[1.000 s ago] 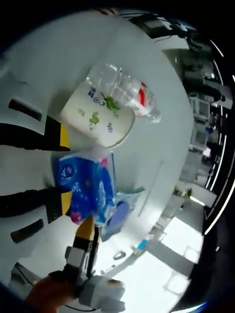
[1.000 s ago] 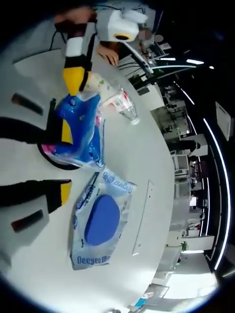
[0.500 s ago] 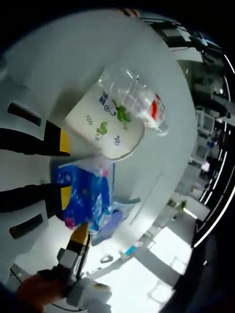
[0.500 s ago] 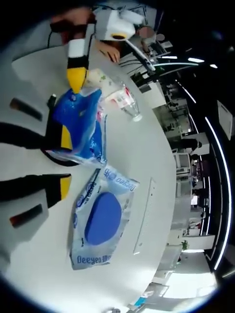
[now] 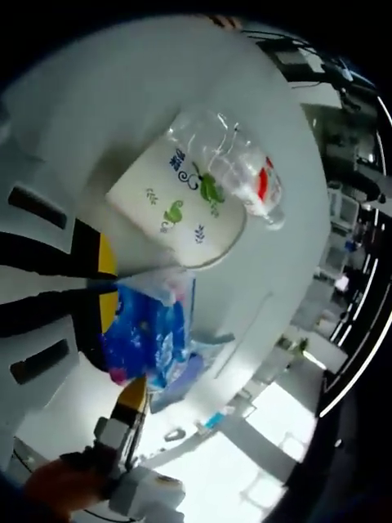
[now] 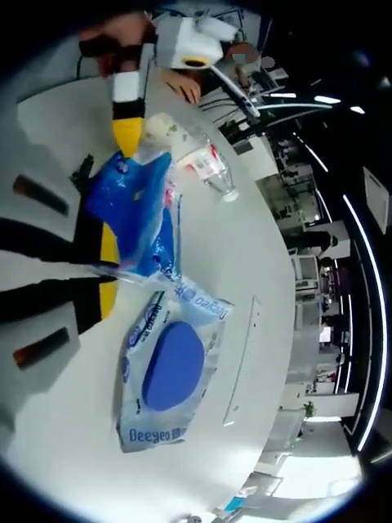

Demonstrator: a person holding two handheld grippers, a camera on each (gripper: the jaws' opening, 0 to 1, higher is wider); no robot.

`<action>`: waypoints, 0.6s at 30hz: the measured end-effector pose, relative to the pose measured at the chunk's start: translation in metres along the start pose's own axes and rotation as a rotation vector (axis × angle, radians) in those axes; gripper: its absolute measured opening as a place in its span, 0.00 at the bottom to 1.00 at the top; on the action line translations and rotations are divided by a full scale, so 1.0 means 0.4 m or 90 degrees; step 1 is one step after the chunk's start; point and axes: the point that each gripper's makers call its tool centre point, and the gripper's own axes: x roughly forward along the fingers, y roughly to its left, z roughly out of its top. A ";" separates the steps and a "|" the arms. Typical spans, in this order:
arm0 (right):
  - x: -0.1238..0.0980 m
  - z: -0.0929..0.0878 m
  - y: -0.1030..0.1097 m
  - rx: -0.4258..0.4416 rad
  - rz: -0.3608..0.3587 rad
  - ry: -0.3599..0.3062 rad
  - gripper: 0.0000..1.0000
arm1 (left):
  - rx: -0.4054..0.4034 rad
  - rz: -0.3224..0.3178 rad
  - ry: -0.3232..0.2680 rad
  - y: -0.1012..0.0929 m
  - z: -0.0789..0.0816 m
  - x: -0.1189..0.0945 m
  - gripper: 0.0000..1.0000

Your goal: Arrange the tabletop items into an orderly group along one side of the table until the central work area is clear of visible clutter.

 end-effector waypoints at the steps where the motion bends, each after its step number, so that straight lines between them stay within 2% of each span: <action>1: 0.000 0.001 -0.001 -0.003 -0.001 -0.002 0.02 | -0.003 0.000 0.001 -0.001 0.000 0.001 0.00; 8: 0.000 -0.002 -0.002 -0.007 0.001 0.002 0.00 | -0.008 -0.003 0.000 -0.003 0.000 0.007 0.00; 18: -0.010 0.000 -0.002 -0.007 0.005 -0.005 0.00 | 0.015 -0.009 0.001 -0.014 0.001 0.000 0.00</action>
